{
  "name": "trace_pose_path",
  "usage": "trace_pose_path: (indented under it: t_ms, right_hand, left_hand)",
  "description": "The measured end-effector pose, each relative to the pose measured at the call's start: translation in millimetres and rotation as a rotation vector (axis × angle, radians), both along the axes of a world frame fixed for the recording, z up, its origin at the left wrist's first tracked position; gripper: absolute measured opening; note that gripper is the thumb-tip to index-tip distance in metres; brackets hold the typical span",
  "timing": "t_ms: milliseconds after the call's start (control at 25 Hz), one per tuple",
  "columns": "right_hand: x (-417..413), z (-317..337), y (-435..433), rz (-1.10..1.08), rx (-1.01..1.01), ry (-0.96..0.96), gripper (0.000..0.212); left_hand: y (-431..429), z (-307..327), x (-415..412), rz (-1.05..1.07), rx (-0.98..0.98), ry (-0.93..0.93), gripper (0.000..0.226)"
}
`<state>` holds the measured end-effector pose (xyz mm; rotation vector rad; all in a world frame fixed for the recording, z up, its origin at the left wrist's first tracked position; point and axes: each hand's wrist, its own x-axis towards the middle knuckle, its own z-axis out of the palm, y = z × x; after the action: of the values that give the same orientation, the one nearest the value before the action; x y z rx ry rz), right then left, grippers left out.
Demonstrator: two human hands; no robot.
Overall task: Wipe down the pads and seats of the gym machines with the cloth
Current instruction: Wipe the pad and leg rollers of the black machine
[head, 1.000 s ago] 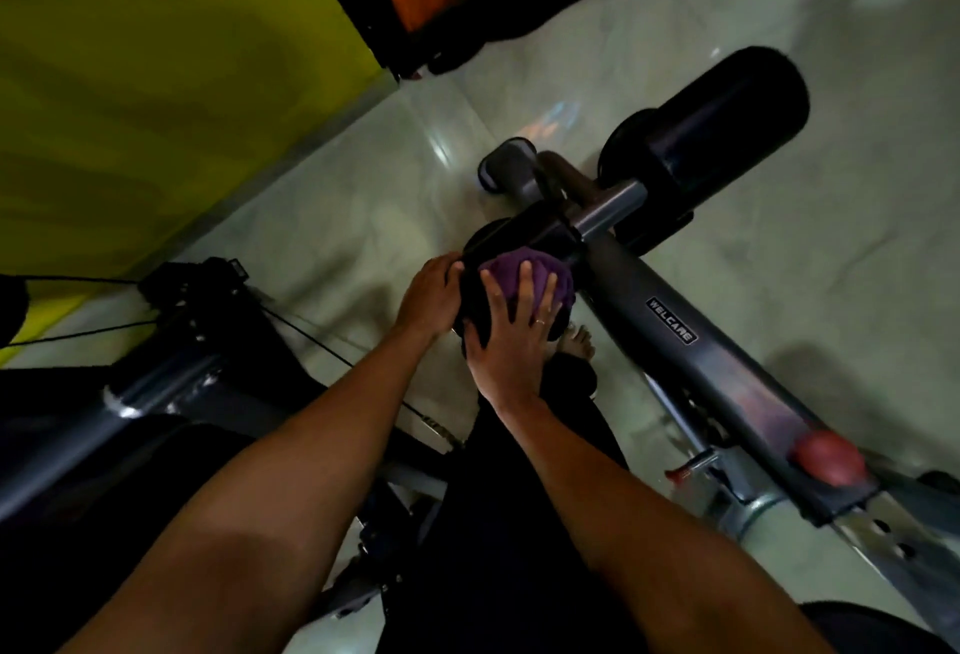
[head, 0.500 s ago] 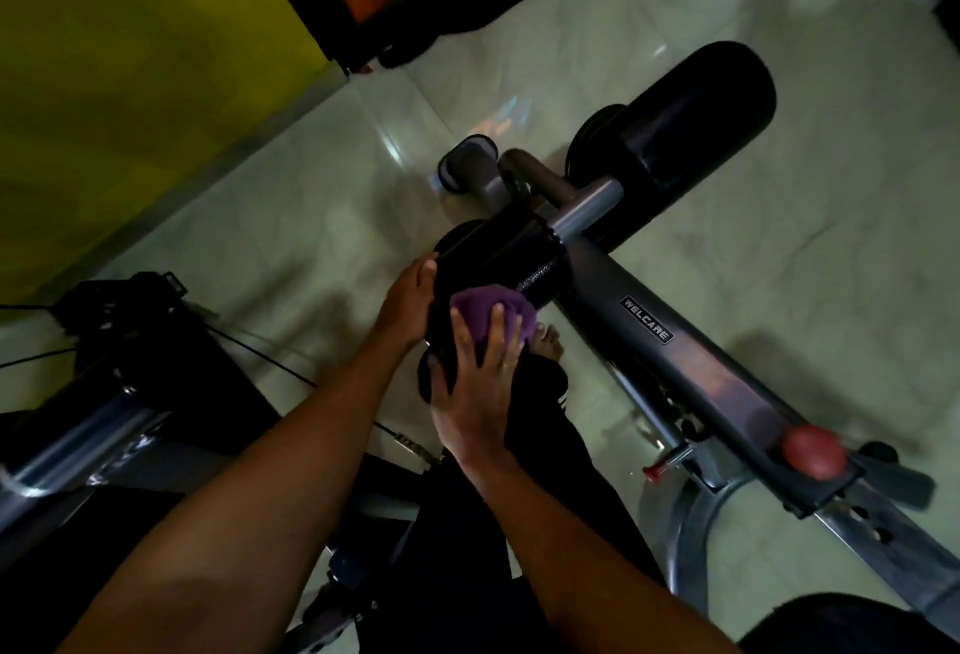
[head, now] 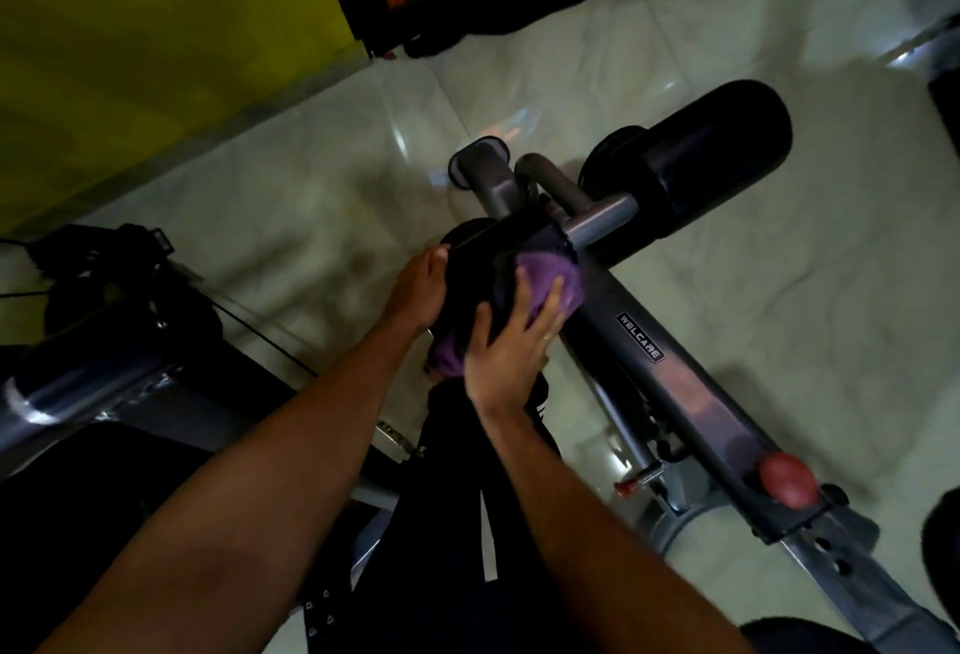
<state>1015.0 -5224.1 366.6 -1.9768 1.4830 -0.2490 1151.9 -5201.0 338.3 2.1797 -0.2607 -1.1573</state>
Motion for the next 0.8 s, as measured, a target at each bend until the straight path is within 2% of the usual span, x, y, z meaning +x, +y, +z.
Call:
trace_pose_path:
  t_ms: [120,280,360,440,520,560,680,720,800]
  right_hand:
    - [-8.1,2.8,49.8,0.251,-0.033,0.052,0.063]
    - [15.3,-0.6,-30.6,0.46,-0.268,0.098,0.055]
    - [25.2,-7.5,-78.5,0.319,-0.288,0.152,0.055]
    - [22.2,-8.8,-98.9,0.051,-0.172,0.105,0.057]
    - [9.1,-6.4,-75.9,-0.098,-0.063,0.013,0.06]
    - [1.7,-4.2,-54.0,-0.086,-0.048,0.0,0.064]
    - [-10.9,-1.6,13.9,0.204,-0.027,0.061,0.071]
    - [-10.4,-2.5,22.1,0.325,-0.059,0.084,0.068]
    - [1.3,-2.9,0.7,0.529,-0.158,0.013,0.06]
  left_hand:
    - [3.5,-4.5,-1.1,0.035,-0.056,0.033,0.042]
    - [1.4,-15.2,-1.5,0.043,0.001,0.008,0.038]
    - [2.7,-7.5,-10.6,0.064,-0.023,-0.061,0.037]
    - [4.3,3.9,-19.7,0.113,-0.068,-0.138,0.037]
    - [5.0,7.3,-19.9,0.134,-0.083,-0.173,0.037]
    - [4.7,3.8,-16.6,0.131,-0.077,-0.169,0.037]
    - [2.6,0.6,-7.5,0.261,-0.016,0.022,0.058]
    - [6.2,-10.1,-8.1,0.294,-0.016,0.049,0.065]
    - [16.0,-53.4,-16.6,0.347,-0.073,0.037,0.065]
